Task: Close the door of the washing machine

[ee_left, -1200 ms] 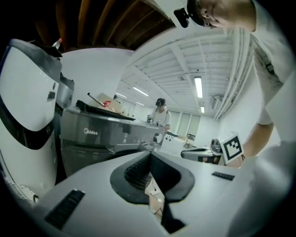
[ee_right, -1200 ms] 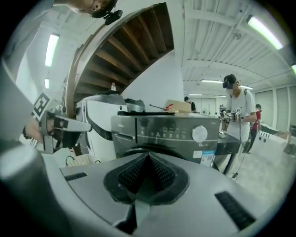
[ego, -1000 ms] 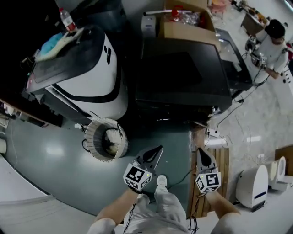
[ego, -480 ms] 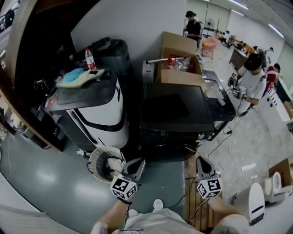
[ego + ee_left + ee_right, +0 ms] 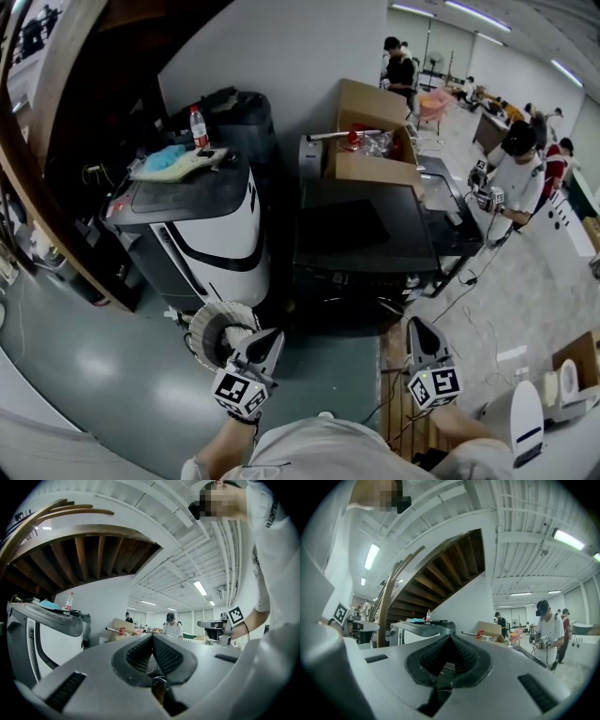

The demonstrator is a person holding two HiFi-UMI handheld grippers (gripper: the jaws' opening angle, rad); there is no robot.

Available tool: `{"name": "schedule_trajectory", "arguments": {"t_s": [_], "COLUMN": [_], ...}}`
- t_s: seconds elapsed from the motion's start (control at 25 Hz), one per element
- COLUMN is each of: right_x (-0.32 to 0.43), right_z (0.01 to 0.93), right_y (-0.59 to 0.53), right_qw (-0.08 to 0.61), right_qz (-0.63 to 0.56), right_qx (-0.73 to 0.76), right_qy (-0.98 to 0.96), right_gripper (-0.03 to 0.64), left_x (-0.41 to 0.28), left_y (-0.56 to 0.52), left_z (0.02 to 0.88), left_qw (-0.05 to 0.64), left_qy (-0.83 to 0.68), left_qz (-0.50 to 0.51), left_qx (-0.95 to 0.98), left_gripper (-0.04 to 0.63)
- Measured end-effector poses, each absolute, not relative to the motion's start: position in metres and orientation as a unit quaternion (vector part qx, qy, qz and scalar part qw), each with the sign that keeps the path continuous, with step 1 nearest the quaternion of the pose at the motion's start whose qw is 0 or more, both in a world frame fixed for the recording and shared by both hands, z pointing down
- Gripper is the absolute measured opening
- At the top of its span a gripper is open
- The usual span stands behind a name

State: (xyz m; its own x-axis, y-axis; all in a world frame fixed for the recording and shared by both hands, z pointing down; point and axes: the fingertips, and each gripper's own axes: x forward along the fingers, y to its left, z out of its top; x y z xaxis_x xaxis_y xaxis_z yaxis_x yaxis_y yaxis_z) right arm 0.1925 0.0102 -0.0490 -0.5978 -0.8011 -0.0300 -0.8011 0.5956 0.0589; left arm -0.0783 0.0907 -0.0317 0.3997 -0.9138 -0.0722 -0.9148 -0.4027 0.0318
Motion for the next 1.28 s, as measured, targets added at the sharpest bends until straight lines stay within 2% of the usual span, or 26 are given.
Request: {"name": "schedule_trajectory", "arguments": {"t_s": [0.28, 1.28], "right_x": [0.223, 0.211], "right_z": [-0.052, -0.042], "right_y": [0.012, 0.010], "right_qw": [0.011, 0.001], "right_qz": [0.022, 0.034], "right_qx": [-0.477, -0.438], "right_qy": [0.879, 0.898], "right_gripper": [0.011, 0.009], "left_x": [-0.080, -0.085], "left_y": [0.093, 0.109], "left_z": [-0.035, -0.032], "left_qw": [0.008, 0.015], "left_qy": [0.555, 0.591], "left_qz": [0.038, 0.039], "left_qx": [-0.831, -0.806], "left_gripper": [0.003, 0.003]}}
